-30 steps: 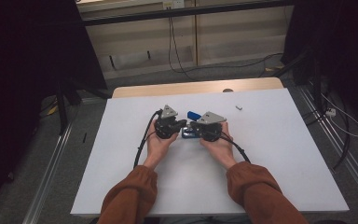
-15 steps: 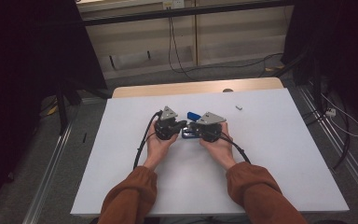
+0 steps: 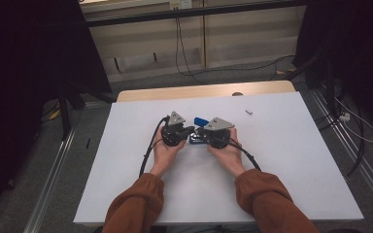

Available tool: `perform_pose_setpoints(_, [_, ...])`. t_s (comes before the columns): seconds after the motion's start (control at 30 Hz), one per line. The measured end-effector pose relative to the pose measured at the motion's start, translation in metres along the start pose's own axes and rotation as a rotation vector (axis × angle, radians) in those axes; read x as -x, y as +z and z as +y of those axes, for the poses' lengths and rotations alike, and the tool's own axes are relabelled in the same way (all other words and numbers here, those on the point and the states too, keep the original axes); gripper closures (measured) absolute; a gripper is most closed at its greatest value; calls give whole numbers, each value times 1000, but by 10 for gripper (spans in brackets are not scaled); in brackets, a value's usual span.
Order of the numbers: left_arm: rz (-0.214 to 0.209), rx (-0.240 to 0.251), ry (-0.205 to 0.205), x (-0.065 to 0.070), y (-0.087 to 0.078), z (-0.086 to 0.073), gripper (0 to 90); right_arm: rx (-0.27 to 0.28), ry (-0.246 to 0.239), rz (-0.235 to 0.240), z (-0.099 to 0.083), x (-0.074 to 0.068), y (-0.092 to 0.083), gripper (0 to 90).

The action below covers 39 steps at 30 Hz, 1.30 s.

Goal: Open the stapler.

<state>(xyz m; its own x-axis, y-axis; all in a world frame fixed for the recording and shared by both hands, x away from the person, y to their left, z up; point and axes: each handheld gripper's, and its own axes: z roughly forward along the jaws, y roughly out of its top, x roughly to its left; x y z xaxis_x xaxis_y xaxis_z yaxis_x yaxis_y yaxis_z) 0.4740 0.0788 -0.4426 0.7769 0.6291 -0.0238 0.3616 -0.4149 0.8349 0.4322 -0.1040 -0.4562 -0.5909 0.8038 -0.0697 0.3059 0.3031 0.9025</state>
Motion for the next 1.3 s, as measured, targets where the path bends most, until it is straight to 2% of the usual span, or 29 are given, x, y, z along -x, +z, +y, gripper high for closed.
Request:
perform_pose_setpoints(0.33, [4, 1, -12, 0, 1, -2, 900, 11, 4, -18, 0, -2, 1, 900])
perform_pose_setpoints(0.47, [-8, 5, -28, -1, 1, -4, 900, 13, 3, -21, 0, -2, 2, 900])
perform_pose_setpoints(0.6, [-4, 3, -21, -1, 2, -5, 900, 14, 3, -24, -1, -4, 4, 900])
perform_pose_setpoints(0.73, [-5, 5, -19, -1, 2, -5, 900, 49, -2, -39, 3, -3, 2, 900])
perform_pose_setpoints(1.23, [5, 6, 0, 0, 2, -5, 900, 58, -13, -76, 6, -1, -2, 900])
perform_pose_setpoints(1.3, [7, 6, -8, 0, 2, -5, 900, 57, -15, -75, 6, -1, -2, 900])
